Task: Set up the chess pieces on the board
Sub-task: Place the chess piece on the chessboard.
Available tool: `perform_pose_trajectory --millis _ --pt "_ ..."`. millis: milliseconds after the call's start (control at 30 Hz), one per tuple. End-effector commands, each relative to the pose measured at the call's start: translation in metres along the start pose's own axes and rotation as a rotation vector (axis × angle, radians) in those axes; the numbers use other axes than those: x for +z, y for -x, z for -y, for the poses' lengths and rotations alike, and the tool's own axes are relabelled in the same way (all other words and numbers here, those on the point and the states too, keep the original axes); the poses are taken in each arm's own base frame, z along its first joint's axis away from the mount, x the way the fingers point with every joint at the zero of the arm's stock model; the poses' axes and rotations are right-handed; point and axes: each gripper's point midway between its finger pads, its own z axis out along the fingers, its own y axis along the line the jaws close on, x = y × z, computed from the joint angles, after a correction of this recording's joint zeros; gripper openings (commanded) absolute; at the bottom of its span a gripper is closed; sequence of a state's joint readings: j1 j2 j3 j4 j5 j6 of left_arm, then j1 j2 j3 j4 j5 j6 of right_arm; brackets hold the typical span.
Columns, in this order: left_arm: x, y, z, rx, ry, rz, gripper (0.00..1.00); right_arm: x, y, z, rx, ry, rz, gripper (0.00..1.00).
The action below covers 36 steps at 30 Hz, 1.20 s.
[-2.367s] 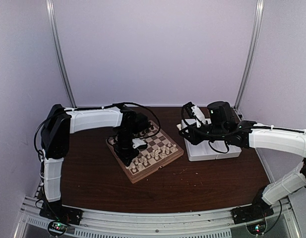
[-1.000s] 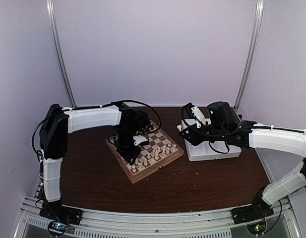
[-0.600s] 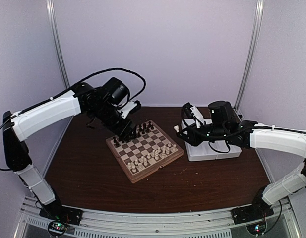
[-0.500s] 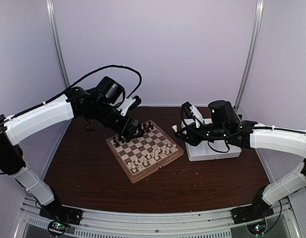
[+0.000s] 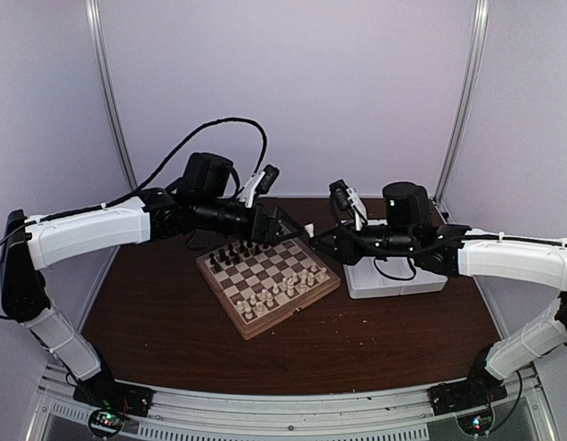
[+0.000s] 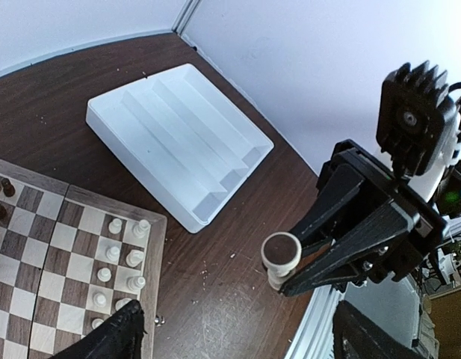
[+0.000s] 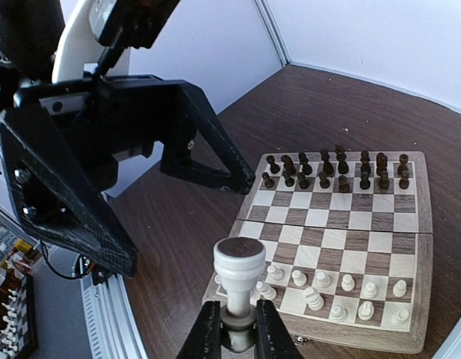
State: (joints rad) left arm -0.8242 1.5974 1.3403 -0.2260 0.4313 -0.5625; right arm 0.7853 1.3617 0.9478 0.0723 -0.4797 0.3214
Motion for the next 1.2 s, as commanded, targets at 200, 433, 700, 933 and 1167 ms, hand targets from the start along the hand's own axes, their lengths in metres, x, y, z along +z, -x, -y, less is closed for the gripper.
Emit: perform_pose_trajectory --millis 200,433,700,933,1167 --pt "-0.012 0.044 0.027 0.019 -0.075 0.153 0.79 -0.002 0.024 -0.024 -0.065 0.051 0.049 0.09" --pt "0.005 0.039 0.029 -0.047 -0.139 0.125 0.61 -0.001 0.026 -0.016 -0.089 0.0 0.05 0.09" --pt "0.016 0.035 0.03 -0.085 -0.188 0.108 0.49 0.001 0.022 -0.014 -0.121 -0.018 0.019 0.09" --pt "0.026 0.03 0.033 -0.099 -0.226 0.067 0.35 0.003 0.023 -0.013 -0.131 -0.022 0.018 0.09" --pt "0.032 0.026 0.031 -0.106 -0.222 0.047 0.25 0.006 0.017 -0.008 -0.13 -0.038 -0.007 0.09"
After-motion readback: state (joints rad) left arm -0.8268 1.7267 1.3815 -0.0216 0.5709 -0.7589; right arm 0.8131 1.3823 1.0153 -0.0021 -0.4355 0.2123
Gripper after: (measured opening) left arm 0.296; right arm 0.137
